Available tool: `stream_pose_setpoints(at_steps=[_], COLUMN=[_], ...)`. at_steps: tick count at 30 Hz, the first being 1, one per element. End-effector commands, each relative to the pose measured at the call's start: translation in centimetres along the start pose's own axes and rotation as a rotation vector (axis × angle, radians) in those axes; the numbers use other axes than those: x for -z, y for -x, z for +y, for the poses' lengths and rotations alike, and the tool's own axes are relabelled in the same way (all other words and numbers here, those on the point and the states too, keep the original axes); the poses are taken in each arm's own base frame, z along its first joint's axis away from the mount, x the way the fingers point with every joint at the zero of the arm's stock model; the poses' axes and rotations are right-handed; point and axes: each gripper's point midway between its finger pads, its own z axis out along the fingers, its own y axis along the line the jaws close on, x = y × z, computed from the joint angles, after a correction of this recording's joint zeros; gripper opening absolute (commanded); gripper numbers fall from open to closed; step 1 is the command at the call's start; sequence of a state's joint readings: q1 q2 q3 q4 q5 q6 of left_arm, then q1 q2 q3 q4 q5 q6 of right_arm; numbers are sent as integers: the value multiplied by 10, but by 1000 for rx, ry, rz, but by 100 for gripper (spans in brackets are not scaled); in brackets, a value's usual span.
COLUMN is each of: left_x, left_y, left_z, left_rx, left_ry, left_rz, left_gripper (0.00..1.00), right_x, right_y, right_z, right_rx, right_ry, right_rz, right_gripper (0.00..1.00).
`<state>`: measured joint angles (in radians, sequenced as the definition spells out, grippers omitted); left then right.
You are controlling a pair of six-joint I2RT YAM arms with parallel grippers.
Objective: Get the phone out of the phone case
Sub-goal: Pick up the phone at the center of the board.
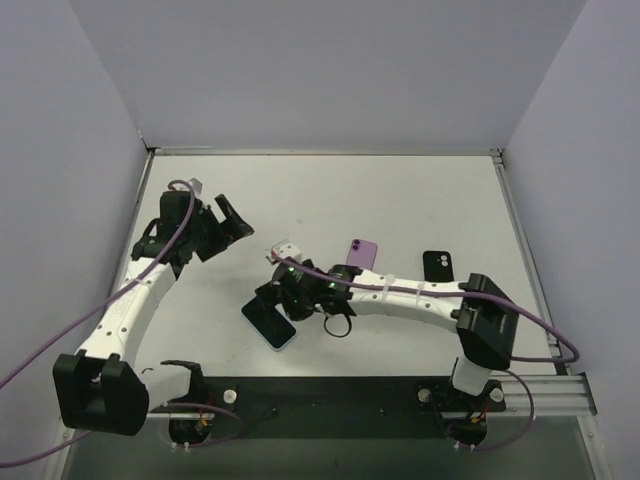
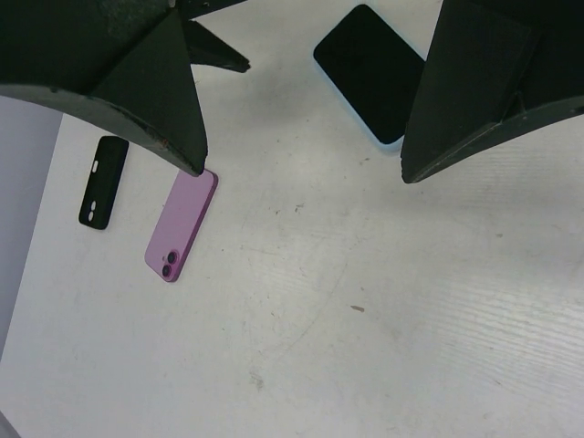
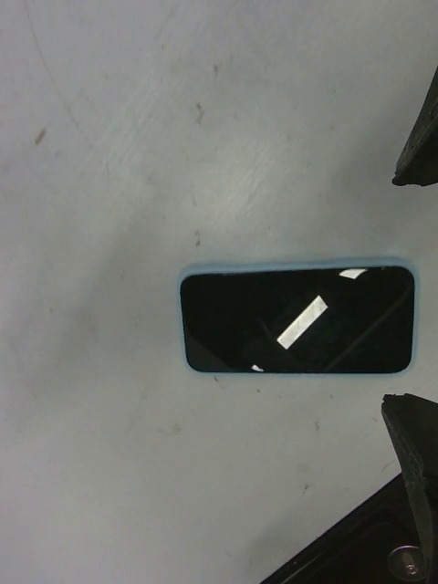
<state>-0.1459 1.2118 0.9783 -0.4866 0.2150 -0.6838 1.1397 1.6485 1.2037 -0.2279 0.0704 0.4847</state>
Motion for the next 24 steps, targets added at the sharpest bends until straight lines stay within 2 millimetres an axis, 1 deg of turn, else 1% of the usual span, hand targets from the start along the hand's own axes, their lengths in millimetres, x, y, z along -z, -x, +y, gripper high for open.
stream_pose_setpoints(at_steps=[1,2,4,5,7,11,13,17,23,24], left_x=[25,29,33,31,30,26,26,24,24,25], left_y=[-7,-7,-3,-8,-9,-12,-12,-14,-14,-15], left_z=[25,27,33,39,39,43,46,42,40,39], left_rx=[16,9,8,20,33,40,39,45,24,21], left_ry=[107,110,134,149,140,156,168,154,155,150], left_rz=[-24,-40,-84,-82,-83,-66,-70,-49,-24,-18], left_gripper=[98,97,97,97,97,97,97,97,98,97], right_x=[-22,-25,-36,-39,-47,-56,-60,-63,-68,-72], right_y=[-19,-22,-28,-30,-34,-43,-48,-51,-61,-65], right_z=[33,38,40,41,41,34,35,40,49,48], right_rx=[117,126,134,142,158,164,168,178,208,211], right_ry=[62,66,53,49,27,-2,-1,8,20,14], right_rz=[95,103,124,127,136,165,179,191,213,222], right_gripper=[100,100,100,100,100,100,100,100,100,100])
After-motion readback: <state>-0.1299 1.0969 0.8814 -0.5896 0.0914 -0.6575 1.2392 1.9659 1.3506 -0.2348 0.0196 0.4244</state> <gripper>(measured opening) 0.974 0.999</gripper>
